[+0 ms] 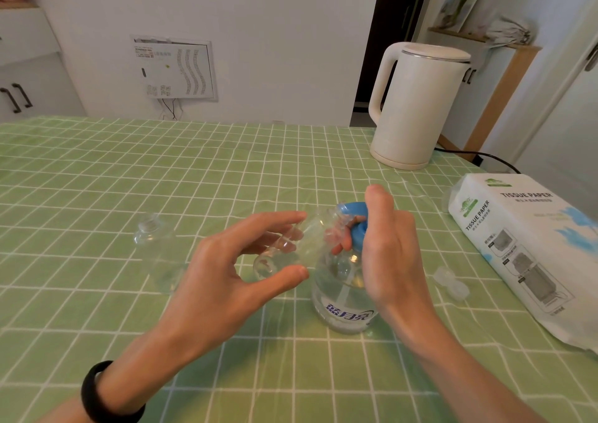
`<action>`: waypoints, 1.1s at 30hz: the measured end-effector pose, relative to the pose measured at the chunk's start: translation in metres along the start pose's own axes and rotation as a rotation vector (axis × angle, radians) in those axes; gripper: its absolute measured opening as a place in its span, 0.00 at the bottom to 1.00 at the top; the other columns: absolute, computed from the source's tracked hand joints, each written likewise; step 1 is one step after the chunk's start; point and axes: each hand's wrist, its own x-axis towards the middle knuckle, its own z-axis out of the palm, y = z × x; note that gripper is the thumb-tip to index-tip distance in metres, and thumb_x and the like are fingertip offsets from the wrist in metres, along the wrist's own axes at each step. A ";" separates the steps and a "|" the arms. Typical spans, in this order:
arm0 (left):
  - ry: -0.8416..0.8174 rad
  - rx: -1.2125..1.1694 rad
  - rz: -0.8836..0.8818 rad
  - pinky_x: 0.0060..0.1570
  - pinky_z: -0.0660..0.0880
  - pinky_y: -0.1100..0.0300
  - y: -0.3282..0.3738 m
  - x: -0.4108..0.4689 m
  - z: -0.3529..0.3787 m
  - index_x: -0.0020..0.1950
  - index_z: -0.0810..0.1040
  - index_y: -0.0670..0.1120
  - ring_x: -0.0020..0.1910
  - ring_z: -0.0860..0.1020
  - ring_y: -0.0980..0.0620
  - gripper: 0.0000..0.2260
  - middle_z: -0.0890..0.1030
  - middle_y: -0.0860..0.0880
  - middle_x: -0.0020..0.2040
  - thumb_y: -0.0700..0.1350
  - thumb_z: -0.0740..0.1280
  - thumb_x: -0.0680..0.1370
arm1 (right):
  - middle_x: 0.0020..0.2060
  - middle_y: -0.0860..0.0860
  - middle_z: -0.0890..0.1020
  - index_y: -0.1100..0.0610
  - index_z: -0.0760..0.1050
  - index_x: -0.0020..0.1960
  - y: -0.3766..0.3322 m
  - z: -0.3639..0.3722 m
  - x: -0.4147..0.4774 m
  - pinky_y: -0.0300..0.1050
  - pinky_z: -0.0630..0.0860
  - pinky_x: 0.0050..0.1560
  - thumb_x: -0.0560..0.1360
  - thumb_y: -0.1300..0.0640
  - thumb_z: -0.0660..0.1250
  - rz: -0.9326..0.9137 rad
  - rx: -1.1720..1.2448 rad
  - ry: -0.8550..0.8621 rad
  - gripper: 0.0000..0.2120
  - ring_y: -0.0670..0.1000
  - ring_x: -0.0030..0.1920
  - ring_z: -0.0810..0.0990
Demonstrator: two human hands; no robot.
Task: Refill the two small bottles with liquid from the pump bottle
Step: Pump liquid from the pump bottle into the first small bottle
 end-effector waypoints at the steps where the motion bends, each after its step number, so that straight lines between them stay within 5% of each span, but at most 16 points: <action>1: 0.000 -0.003 -0.001 0.59 0.79 0.66 0.000 0.000 0.000 0.69 0.78 0.64 0.56 0.86 0.57 0.25 0.86 0.62 0.58 0.57 0.76 0.72 | 0.27 0.52 0.81 0.52 0.70 0.23 -0.001 0.000 0.000 0.70 0.80 0.47 0.78 0.37 0.49 0.001 -0.001 0.001 0.32 0.61 0.35 0.80; 10: -0.005 0.022 -0.001 0.59 0.79 0.64 -0.002 -0.001 -0.001 0.69 0.79 0.60 0.57 0.85 0.58 0.24 0.85 0.63 0.58 0.57 0.75 0.73 | 0.27 0.51 0.82 0.49 0.72 0.23 0.002 -0.003 0.002 0.64 0.80 0.48 0.78 0.48 0.50 -0.021 -0.030 -0.001 0.27 0.51 0.33 0.81; 19: -0.003 0.010 0.007 0.59 0.79 0.66 0.000 0.000 0.001 0.69 0.78 0.64 0.57 0.85 0.58 0.25 0.85 0.63 0.59 0.57 0.76 0.72 | 0.30 0.52 0.83 0.52 0.70 0.23 -0.002 -0.001 -0.001 0.67 0.80 0.50 0.78 0.36 0.48 -0.007 -0.027 0.005 0.32 0.57 0.36 0.82; 26: -0.007 0.020 0.009 0.59 0.79 0.65 -0.003 -0.001 0.000 0.69 0.79 0.62 0.57 0.85 0.58 0.25 0.85 0.63 0.58 0.57 0.76 0.73 | 0.27 0.53 0.81 0.49 0.71 0.23 0.001 -0.004 0.003 0.57 0.79 0.45 0.78 0.49 0.50 -0.031 0.003 -0.023 0.27 0.52 0.33 0.80; 33: -0.006 0.014 0.013 0.59 0.79 0.66 -0.002 -0.001 0.001 0.69 0.78 0.64 0.57 0.85 0.59 0.25 0.85 0.64 0.59 0.57 0.76 0.73 | 0.29 0.53 0.82 0.52 0.70 0.23 0.000 -0.002 0.000 0.70 0.79 0.49 0.79 0.37 0.48 -0.005 -0.014 -0.022 0.31 0.63 0.36 0.80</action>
